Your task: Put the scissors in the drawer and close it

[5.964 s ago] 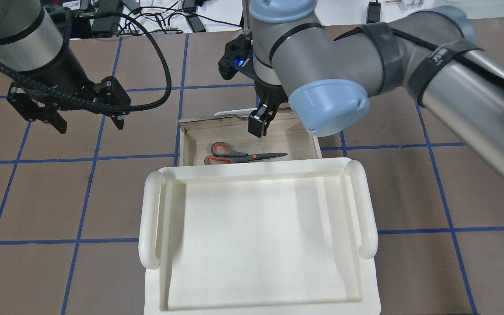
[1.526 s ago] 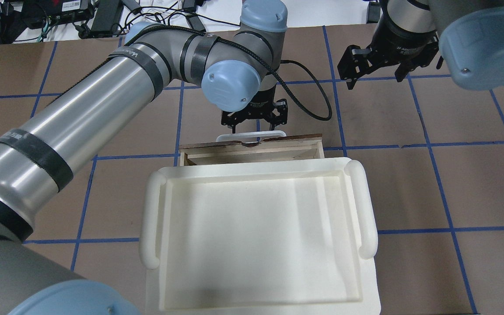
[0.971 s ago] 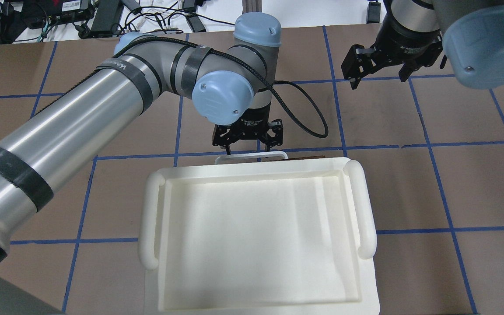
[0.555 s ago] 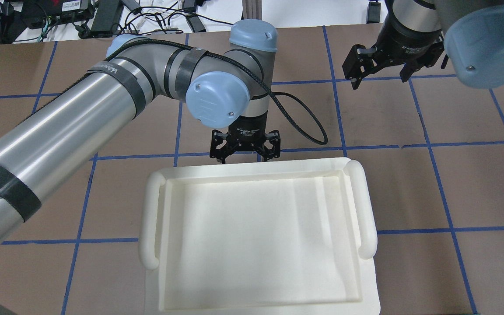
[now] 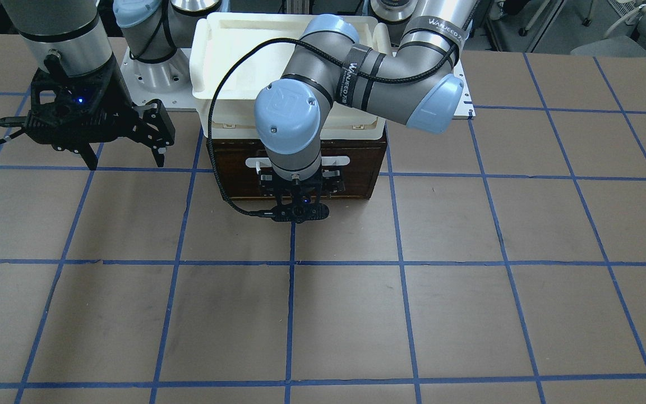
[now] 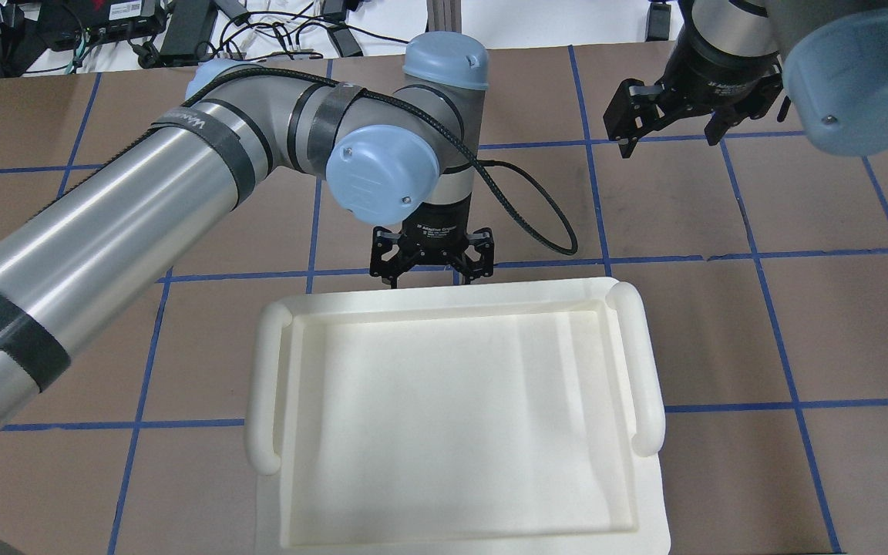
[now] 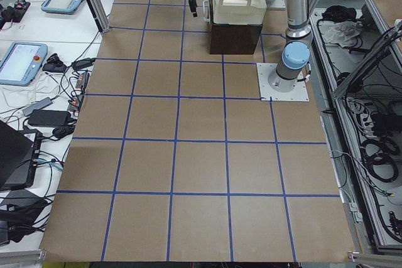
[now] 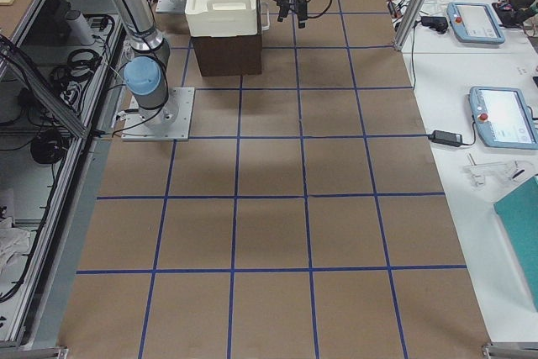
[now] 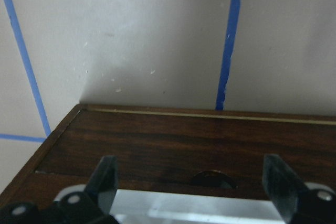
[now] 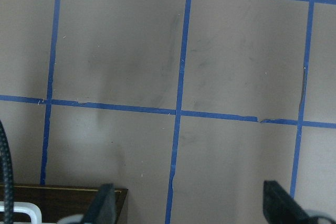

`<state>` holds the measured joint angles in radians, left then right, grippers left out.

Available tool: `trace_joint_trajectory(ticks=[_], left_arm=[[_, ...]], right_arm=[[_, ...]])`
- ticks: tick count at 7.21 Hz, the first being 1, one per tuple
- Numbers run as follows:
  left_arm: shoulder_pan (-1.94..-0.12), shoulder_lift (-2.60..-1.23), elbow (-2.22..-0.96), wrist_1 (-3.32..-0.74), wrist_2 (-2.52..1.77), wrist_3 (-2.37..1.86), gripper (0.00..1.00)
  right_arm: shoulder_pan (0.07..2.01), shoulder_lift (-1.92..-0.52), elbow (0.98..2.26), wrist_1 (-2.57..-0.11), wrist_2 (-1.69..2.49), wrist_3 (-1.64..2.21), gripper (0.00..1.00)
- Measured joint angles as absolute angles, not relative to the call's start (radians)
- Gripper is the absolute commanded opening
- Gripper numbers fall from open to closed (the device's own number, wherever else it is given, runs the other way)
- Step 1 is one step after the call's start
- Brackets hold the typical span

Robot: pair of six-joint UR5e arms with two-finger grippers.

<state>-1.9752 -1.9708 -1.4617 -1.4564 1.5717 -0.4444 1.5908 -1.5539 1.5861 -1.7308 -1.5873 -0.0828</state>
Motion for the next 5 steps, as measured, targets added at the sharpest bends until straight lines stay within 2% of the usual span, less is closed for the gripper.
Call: trace_joint_trajectory(ticks=[2, 5], left_arm=[[-1.964, -1.895, -1.459, -1.378, 1.577, -0.418, 1.00], [-1.890, -1.691, -1.510, -1.438, 1.574, -0.372, 1.00]], right_arm=[[1.590, -1.554, 1.586, -1.730, -1.587, -0.083, 1.00], [1.590, -1.554, 1.586, -1.727, -1.587, -0.082, 1.00]])
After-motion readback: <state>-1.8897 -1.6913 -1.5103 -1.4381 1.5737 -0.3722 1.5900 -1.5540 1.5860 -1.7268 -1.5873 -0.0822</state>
